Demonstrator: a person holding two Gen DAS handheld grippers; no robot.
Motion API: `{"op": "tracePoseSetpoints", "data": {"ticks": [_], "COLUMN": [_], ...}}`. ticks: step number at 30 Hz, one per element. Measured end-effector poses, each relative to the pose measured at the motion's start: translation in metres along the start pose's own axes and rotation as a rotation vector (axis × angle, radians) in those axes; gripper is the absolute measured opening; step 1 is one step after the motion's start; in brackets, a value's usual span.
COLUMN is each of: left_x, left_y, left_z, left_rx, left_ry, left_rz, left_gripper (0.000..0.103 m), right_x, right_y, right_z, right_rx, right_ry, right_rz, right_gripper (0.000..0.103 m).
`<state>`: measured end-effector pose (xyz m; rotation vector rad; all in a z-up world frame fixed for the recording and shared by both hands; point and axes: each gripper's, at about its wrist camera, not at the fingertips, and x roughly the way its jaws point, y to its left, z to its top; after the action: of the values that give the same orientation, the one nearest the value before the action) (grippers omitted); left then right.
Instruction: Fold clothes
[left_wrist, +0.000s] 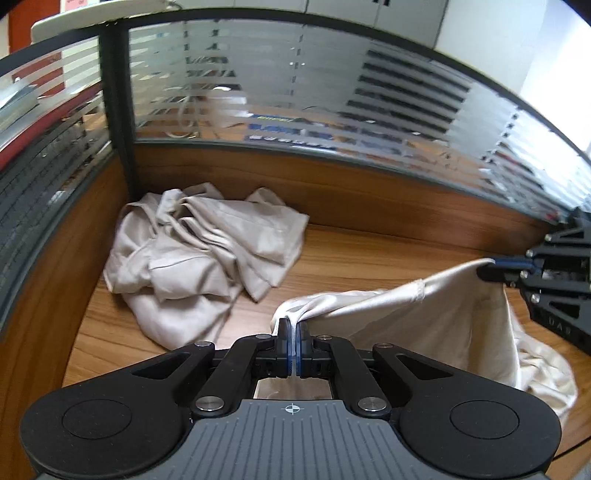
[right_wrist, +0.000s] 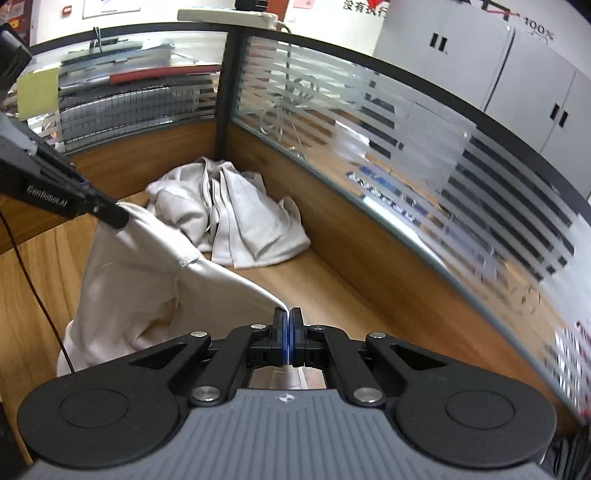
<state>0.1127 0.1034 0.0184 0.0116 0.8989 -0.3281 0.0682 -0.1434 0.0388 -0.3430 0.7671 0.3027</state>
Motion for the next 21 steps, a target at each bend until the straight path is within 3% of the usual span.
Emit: {"op": "tracePoseSetpoints", "data": {"ticks": [7,11,13,18,21], "left_x": [0.043,0.063,0.064,0.059,0.057], "left_y": [0.017,0.027,0.030,0.023,0.014], "left_z": [-0.002,-0.012,-0.017,-0.030,-0.039], "left_rx": [0.006,0.016,0.022,0.032,0.032], "left_ry": [0.076,0.147,0.165,0.209,0.228], "left_rz": [0.074,0.092,0.088,0.050,-0.007], "left_gripper": [0.005,0.011,0.015,0.024,0.037], "right_x": [0.077,0.099,0.101,0.105,0.108], "right_y": [0.002,0.007,0.014,0.036,0.051], "right_z": [0.015,0.010,0.008,0.002,-0.004], "right_rx": [-0.022,-0.008,-0.017,-0.011,-0.011], "right_ry": [0.083,0.126,0.126,0.163,0.201], "right_rz": [0.037,0.097,0.130,0.262,0.323], "right_gripper": [0.001,0.016,0.023,0.023,0.023]}}
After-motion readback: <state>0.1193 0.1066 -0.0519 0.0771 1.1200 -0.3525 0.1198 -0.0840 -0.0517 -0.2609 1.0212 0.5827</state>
